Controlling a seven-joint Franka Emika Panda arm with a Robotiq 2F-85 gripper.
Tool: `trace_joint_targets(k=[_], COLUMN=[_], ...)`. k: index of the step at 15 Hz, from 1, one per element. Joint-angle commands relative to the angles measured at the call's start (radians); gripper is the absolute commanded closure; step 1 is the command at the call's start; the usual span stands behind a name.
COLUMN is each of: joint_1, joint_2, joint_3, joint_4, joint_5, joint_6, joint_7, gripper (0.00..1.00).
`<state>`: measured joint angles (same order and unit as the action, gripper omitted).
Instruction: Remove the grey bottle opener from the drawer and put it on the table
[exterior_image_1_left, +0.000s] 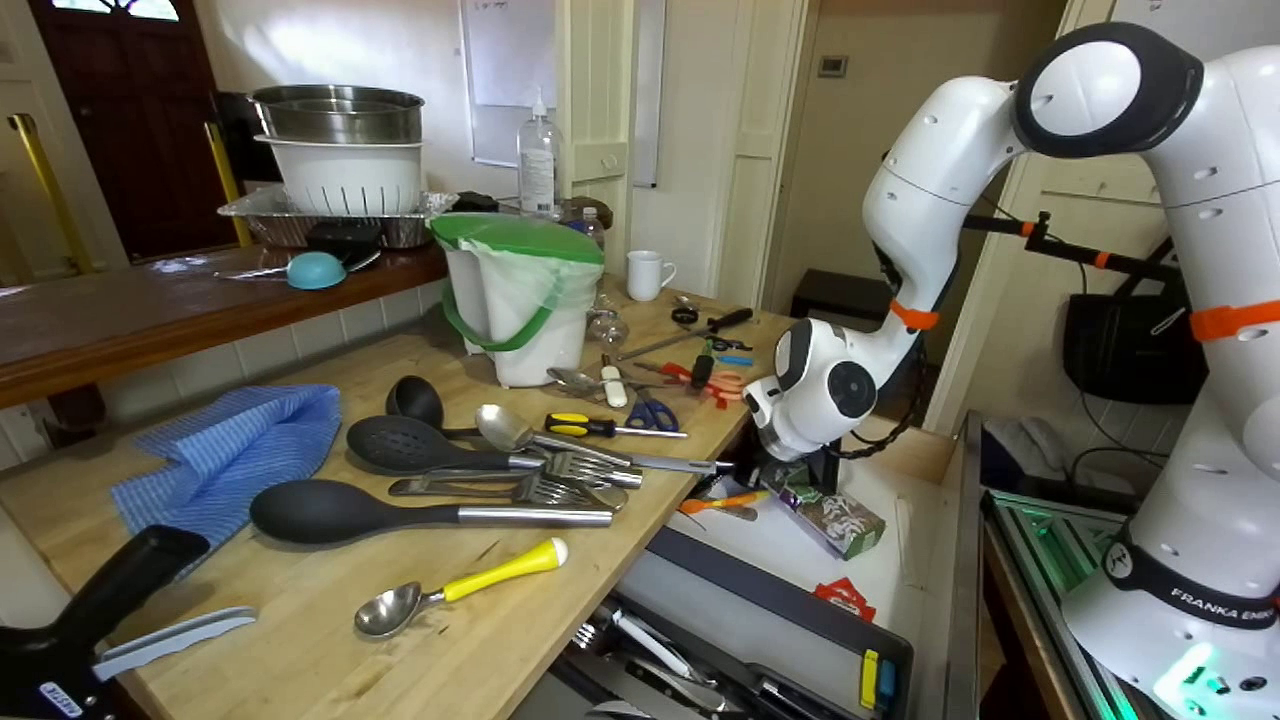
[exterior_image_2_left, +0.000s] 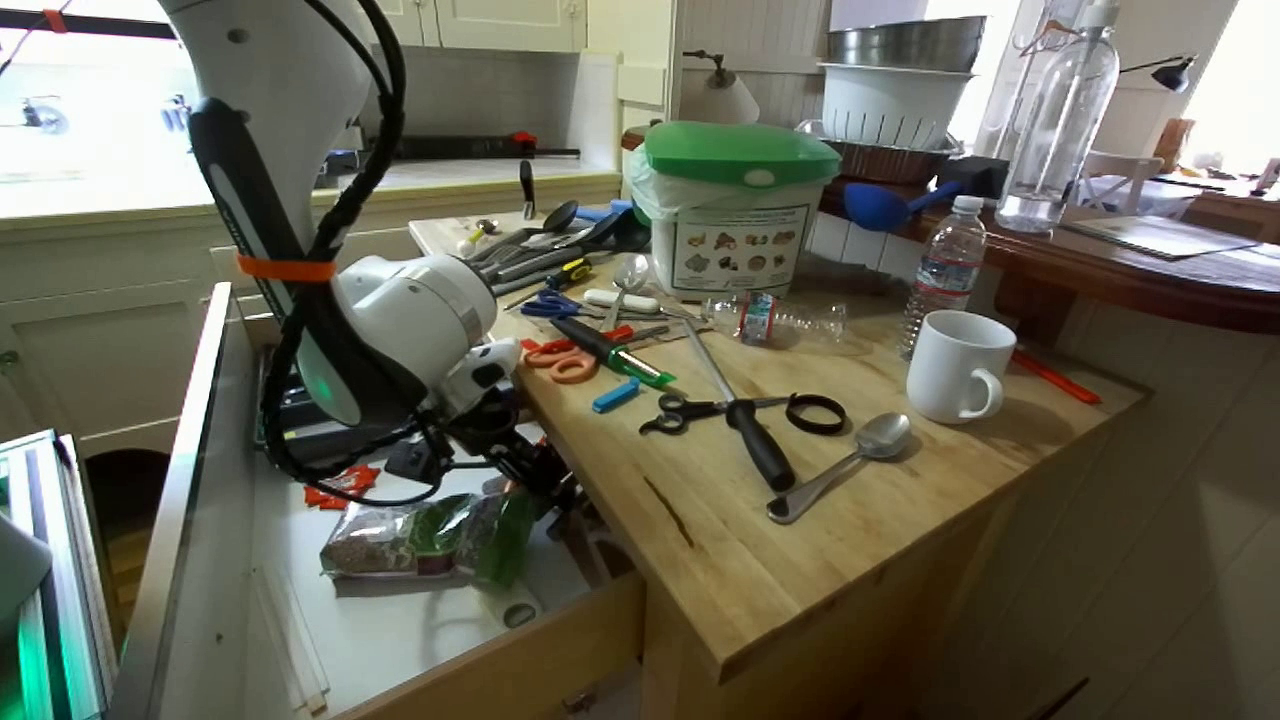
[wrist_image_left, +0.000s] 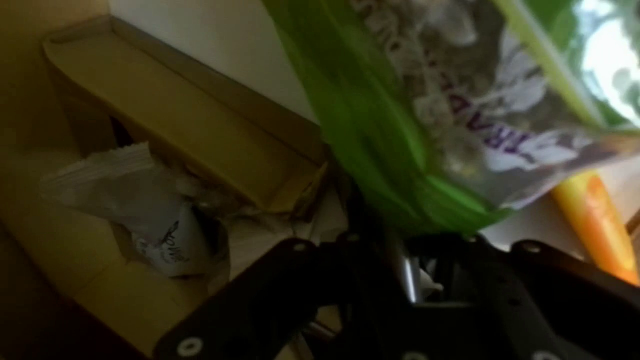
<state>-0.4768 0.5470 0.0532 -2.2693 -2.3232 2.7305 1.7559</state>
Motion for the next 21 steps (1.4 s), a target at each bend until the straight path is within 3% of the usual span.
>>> trace_joint_targets(k=[1,5,11,16,21], joint_1=[-0.032,-0.003,0.108,0.24,0.377], joint_2=[0.007,-0.027,-0.125,-0.245,-0.356], joint_3=[0.01,0.019,0.011,0.012,0.03], joint_4=[-0.007,-0.073,-0.246,-0.448,-0.538], joint_5=[-0.023,0.023,0.138,0.371,0.597], joint_6=[0.02,0.018,-0.071,-0.273,-0.502], joint_7=[0.045,0.007,-0.032,-0.031,-0.104], gripper=[0.98,0.94,0.94,0.94,0.94])
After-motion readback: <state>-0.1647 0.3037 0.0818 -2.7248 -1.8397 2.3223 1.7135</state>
